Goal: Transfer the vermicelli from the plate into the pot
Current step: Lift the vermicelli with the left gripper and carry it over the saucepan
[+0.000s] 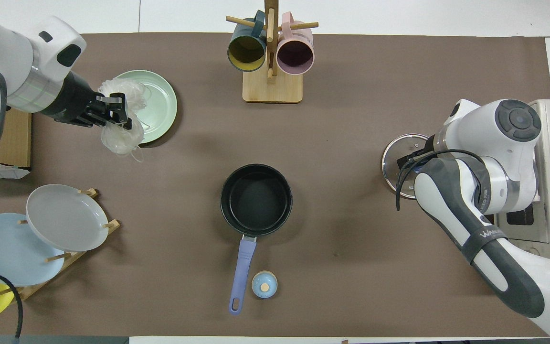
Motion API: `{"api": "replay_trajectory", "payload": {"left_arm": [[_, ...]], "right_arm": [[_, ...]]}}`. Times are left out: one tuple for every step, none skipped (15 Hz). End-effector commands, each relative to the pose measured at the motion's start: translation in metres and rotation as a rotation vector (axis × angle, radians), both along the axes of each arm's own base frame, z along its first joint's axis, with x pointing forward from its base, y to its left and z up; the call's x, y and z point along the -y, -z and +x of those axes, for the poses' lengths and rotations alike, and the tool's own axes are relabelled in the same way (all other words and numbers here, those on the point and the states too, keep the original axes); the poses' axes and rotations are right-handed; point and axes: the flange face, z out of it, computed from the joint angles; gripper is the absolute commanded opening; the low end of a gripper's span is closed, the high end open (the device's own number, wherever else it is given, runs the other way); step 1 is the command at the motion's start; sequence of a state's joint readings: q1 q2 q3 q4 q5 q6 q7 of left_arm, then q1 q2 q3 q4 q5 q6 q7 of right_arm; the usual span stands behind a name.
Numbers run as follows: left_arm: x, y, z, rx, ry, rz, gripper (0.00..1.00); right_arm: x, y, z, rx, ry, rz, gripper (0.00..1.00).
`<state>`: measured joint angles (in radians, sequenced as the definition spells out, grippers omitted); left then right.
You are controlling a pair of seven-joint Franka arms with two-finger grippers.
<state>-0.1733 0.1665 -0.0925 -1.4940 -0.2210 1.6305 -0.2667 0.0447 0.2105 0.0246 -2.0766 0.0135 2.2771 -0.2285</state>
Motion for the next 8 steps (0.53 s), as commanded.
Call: {"api": "replay_trajectory", "payload": {"left_arm": [[0.077,0.001,-0.06,-0.059,-0.029,0.008,0.0],[0.101,0.009,-0.082,-0.066,-0.028,0.016,0.0],[0.124,0.02,-0.103,-0.056,-0.033,0.006,0.0],[0.144,0.036,-0.127,-0.044,-0.041,-0.004,0.0],[0.161,0.055,-0.144,-0.034,-0.04,-0.006,0.0],[0.174,0.077,-0.154,-0.037,-0.025,0.0,0.0],[0.189,0.095,-0.164,-0.038,-0.007,-0.001,0.0],[0.198,0.116,-0.168,-0.039,-0.003,0.002,0.0]], "right_arm": [[0.008,-0.001,-0.006,-0.016,-0.021,0.001,0.86],[0.011,-0.001,-0.006,-0.02,-0.026,0.002,0.86],[0.014,-0.001,-0.006,-0.02,-0.037,0.002,0.86],[0.017,0.0,-0.006,-0.021,-0.041,0.001,0.85],[0.017,0.0,-0.006,-0.021,-0.041,0.001,0.84],[0.017,0.001,-0.007,-0.024,-0.041,0.001,0.84],[0.017,0.001,-0.008,-0.026,-0.04,0.001,0.83],[0.016,0.001,-0.008,-0.026,-0.041,0.001,0.82]]}}
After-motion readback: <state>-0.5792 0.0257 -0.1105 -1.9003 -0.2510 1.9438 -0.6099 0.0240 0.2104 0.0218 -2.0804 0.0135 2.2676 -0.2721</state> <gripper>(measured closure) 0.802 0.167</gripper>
